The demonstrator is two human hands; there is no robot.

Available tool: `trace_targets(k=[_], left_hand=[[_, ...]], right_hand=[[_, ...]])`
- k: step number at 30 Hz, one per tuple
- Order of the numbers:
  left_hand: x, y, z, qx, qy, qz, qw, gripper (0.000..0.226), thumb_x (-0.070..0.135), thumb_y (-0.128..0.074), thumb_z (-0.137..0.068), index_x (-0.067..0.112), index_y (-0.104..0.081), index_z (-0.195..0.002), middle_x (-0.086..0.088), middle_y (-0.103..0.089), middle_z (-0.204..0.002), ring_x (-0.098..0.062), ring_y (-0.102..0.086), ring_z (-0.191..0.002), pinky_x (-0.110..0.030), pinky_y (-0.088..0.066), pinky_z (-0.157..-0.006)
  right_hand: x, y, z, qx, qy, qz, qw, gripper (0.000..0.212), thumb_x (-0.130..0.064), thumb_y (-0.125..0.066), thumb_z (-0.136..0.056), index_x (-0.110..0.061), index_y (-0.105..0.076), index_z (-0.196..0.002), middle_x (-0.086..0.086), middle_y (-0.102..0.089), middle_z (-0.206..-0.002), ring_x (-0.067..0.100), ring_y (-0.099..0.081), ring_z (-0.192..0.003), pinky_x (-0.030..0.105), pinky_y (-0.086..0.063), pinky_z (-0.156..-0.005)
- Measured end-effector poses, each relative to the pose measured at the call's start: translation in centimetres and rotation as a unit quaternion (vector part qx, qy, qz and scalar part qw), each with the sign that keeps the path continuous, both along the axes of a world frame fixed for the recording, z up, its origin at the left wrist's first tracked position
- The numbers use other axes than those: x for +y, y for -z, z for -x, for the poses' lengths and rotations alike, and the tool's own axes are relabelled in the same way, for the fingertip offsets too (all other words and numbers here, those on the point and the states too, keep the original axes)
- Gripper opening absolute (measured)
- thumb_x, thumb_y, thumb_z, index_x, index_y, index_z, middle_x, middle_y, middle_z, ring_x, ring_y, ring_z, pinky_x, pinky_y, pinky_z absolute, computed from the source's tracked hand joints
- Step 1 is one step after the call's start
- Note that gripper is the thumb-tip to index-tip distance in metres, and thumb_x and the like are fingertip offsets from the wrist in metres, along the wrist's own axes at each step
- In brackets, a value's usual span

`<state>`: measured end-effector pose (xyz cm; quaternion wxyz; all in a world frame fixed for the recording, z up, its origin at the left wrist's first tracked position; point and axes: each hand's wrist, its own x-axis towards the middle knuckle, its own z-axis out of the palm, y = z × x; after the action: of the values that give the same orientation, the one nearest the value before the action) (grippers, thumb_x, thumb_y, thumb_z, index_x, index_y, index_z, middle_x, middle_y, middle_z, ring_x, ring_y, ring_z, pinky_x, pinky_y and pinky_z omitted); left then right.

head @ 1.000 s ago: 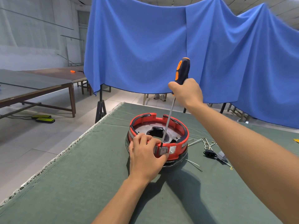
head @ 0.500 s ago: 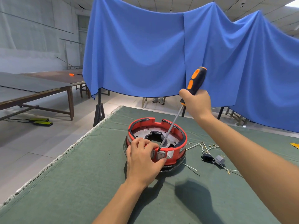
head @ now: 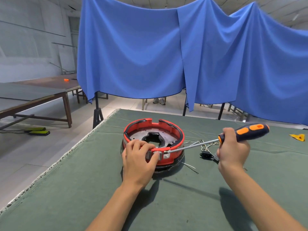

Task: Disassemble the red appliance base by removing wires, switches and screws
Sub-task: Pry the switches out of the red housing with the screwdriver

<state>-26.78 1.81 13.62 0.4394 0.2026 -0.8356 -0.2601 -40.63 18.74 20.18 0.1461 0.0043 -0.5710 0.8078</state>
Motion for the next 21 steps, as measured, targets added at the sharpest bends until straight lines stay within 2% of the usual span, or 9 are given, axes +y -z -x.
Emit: trace_targets(k=[3, 7, 14, 21], left_hand=[[0.0, 0.0, 0.0, -0.002, 0.002, -0.001, 1.0, 0.026, 0.045, -0.051, -0.08, 0.031, -0.068, -0.094, 0.017, -0.053, -0.101, -0.001, -0.032, -0.11, -0.038, -0.029, -0.099], [0.1, -0.1, 0.0, -0.002, -0.003, -0.003, 1.0, 0.025, 0.044, -0.05, -0.082, 0.03, -0.068, -0.093, 0.016, -0.055, -0.101, -0.002, -0.033, -0.11, -0.037, -0.03, -0.098], [0.2, -0.2, 0.1, -0.007, -0.011, -0.009, 1.0, 0.033, 0.037, -0.039, -0.09, 0.026, -0.069, -0.096, 0.014, -0.058, -0.104, -0.005, -0.034, -0.112, -0.039, -0.029, -0.099], [0.2, -0.1, 0.0, -0.014, -0.015, -0.009, 1.0, 0.018, 0.023, -0.052, -0.096, 0.024, -0.069, -0.098, 0.012, -0.056, -0.105, -0.008, -0.034, -0.114, -0.042, -0.03, -0.1]], right_hand=[[0.2, 1.5, 0.2, -0.033, 0.013, 0.03, 0.999, 0.018, -0.03, -0.059, -0.064, -0.015, -0.052, -0.056, -0.011, -0.047, -0.039, 0.011, -0.033, -0.034, 0.022, -0.026, -0.04], [0.3, 2.6, 0.4, -0.042, 0.018, 0.06, 0.997, 0.02, -0.03, -0.06, -0.066, -0.015, -0.049, -0.057, -0.009, -0.044, -0.037, 0.011, -0.03, -0.028, 0.016, -0.023, -0.035], [0.4, 3.1, 0.0, -0.051, 0.007, 0.086, 0.995, 0.019, -0.023, -0.06, -0.07, -0.014, -0.048, -0.058, -0.01, -0.044, -0.038, 0.01, -0.03, -0.03, 0.014, -0.021, -0.035], [0.5, 3.2, -0.5, -0.051, 0.003, 0.103, 0.993, 0.019, -0.026, -0.059, -0.065, -0.013, -0.047, -0.057, -0.009, -0.042, -0.039, 0.009, -0.028, -0.031, 0.014, -0.02, -0.036]])
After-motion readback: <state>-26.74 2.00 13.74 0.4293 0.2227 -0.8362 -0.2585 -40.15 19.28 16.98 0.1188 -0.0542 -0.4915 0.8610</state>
